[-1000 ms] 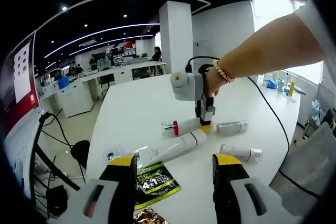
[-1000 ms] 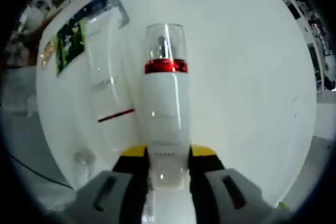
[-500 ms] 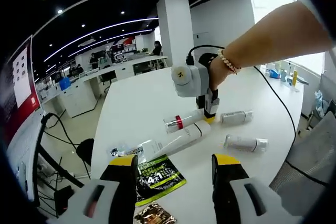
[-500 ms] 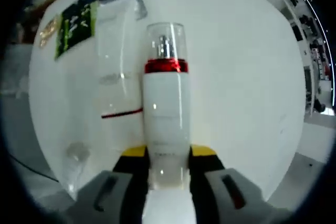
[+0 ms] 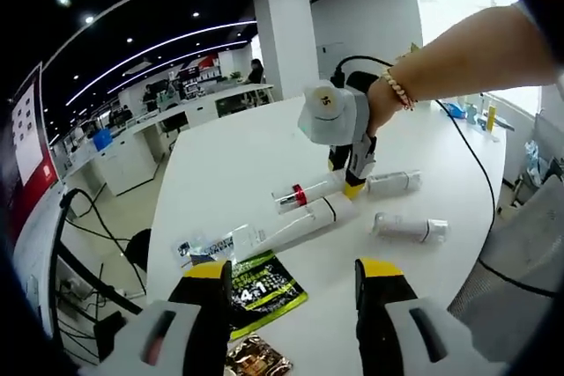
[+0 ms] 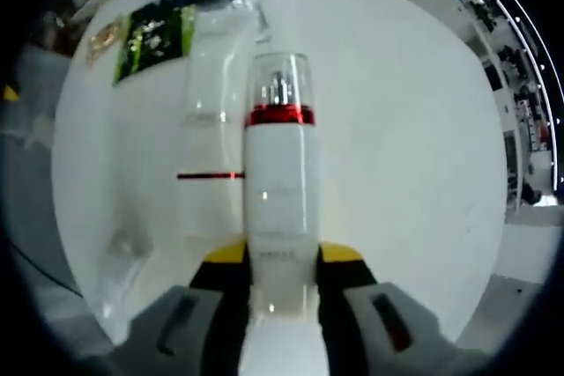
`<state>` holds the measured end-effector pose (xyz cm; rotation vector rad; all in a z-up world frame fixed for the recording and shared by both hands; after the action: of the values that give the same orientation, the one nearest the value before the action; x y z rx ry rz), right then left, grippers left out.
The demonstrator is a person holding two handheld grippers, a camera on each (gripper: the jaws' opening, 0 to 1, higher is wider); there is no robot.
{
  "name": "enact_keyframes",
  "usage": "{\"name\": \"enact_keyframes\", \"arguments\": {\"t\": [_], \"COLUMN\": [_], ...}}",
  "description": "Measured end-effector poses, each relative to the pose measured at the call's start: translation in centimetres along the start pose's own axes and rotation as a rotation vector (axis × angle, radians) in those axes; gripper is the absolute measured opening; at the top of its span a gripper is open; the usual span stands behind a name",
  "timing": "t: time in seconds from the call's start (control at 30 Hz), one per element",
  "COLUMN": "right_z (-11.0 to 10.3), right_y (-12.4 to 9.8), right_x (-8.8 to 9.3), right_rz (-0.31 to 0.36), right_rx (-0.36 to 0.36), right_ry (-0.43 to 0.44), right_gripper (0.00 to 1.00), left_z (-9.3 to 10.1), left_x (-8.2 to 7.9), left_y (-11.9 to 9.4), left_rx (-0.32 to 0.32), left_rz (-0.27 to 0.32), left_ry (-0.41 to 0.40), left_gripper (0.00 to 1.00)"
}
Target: Arrange the skincare products in the storage area until every visible bottle or jar stands upright without overlapping.
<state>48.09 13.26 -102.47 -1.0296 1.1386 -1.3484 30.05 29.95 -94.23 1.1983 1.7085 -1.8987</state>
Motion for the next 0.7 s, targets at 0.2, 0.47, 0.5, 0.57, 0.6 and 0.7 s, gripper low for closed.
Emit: {"name": "enact_keyframes", "arguments": {"t": [0.2,0.47,0.5,0.57,0.6,0.7], "right_z": [-0.2,-0.9,-1.0,-1.2,-1.3,-1.5], "right_y": [0.0,-0.1,-0.1,-0.2,-0.1,-0.2], "right_x": [0.2,0.4,0.4,0.3,0.3,0.2], "right_rz": [0.023,0.021,0.019,0.014,0.01,-0.002], "right_rx": [-0.002,-0.018,-0.013,-0.007,-0.009,-0.009], "right_ry": [-0.024,-0.07,-0.092,-0.138,-0.148,-0.177], "right_gripper": [0.27,0.27,0.27,0.27,0.27,0.27], "left_z": [0.1,0.6,0.7,0.7,0.7,0.6], "left_x": [0.2,0.5,0.5,0.4,0.4,0.4], "left_y": [0.5,0.8,0.8,0.8,0.8,0.7], "left_rx": [0.009,0.019,0.021,0.022,0.022,0.021], "left_rz": [-0.025,-0.052,-0.051,-0.049,-0.048,-0.044], "left_ry": [-0.005,0.029,0.029,0.028,0.027,0.023], "left_gripper": [0.58,0.58,0.58,0.58,0.58,0.58]}}
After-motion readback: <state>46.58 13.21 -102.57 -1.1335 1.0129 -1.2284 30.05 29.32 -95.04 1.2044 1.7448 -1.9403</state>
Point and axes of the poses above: the point that each gripper's makers call its tool centre point, and the gripper's own axes: y roughly forward along the fingers, z roughly to its right, x roughly out of its underside, the point moved 5 cm from there along -y, roughly backward along the fingers, and after that the axes turned 5 degrees about -z, right-handed, at the moved point
